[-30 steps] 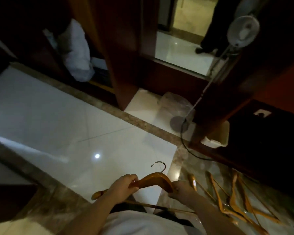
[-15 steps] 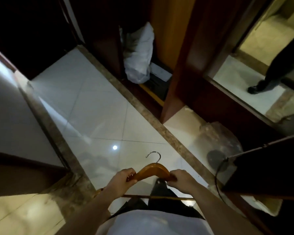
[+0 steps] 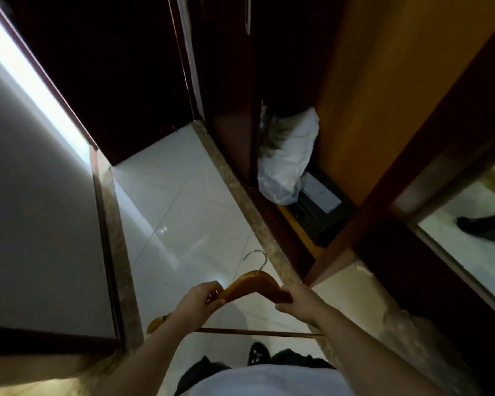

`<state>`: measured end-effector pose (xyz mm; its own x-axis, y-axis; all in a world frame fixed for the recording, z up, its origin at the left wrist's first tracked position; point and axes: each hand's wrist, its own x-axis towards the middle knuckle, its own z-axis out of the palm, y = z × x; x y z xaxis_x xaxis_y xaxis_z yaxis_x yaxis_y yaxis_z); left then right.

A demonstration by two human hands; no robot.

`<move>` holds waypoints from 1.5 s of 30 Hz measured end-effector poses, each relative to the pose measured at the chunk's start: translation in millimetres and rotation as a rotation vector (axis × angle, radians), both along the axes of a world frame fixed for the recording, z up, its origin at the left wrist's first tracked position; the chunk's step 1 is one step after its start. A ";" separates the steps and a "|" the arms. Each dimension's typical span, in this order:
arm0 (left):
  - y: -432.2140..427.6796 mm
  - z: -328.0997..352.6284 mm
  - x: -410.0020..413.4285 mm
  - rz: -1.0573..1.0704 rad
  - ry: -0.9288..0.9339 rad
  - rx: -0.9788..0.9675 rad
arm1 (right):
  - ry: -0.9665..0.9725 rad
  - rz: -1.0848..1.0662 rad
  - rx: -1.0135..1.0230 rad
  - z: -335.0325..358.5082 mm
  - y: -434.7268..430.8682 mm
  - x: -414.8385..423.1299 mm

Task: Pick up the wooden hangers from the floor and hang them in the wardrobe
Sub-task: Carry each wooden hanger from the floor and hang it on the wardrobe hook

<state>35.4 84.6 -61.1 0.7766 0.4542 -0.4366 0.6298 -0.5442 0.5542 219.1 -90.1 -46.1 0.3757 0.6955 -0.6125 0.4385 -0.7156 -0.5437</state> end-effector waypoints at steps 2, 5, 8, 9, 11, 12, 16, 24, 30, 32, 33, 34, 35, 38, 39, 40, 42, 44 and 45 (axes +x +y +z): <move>22.2 6.5 28.5 0.017 -0.033 0.002 | -0.008 0.004 0.010 7.7 24.2 31.0; 55.6 16.0 69.6 0.008 -0.073 0.003 | -0.003 -0.021 0.038 19.8 57.4 71.3; 94.1 21.5 113.0 0.001 -0.091 0.000 | 0.010 -0.080 0.063 33.5 90.3 108.6; 107.6 23.4 128.2 -0.004 -0.096 0.003 | 0.013 -0.109 0.071 37.7 101.2 120.4; 135.7 29.6 161.2 -0.024 -0.119 0.004 | 0.012 -0.186 0.099 44.4 123.8 145.3; 150.8 32.2 178.4 -0.046 -0.132 0.007 | 0.006 -0.224 0.103 47.0 135.4 158.1; 217.5 48.0 249.5 -0.170 -0.169 0.037 | -0.023 -0.358 0.144 57.6 183.3 211.0; 338.1 129.7 411.8 -0.432 -0.340 0.106 | -0.190 -0.591 0.306 115.5 269.4 315.4; 364.2 197.6 527.4 -0.555 -0.448 0.179 | -0.320 -0.740 0.375 172.9 286.5 385.8; 360.8 222.5 560.2 -0.585 -0.506 0.187 | -0.338 -0.789 0.412 191.7 283.0 410.7; 358.9 234.6 575.8 -0.600 -0.532 0.192 | -0.364 -0.803 0.448 200.9 280.5 423.7; 356.4 246.5 591.7 -0.609 -0.563 0.195 | -0.400 -0.816 0.482 210.6 277.7 436.8; 353.7 258.7 606.4 -0.618 -0.591 0.203 | -0.441 -0.829 0.515 221.0 274.6 448.8; 344.1 297.1 647.6 -0.622 -0.681 0.198 | -0.521 -0.862 0.611 252.7 264.2 482.2; 341.2 309.4 659.7 -0.619 -0.714 0.200 | -0.550 -0.857 0.636 264.8 261.3 492.0; 339.3 319.5 667.4 -0.617 -0.739 0.207 | -0.589 -0.856 0.656 274.9 260.3 499.3; 329.6 344.4 689.4 -0.615 -0.814 0.231 | -0.688 -0.848 0.708 301.0 254.4 519.4; 318.1 367.7 710.3 -0.594 -0.905 0.267 | -0.789 -0.837 0.773 328.4 246.7 538.8; 312.0 377.6 719.6 -0.583 -0.952 0.294 | -0.837 -0.832 0.801 341.4 243.1 546.5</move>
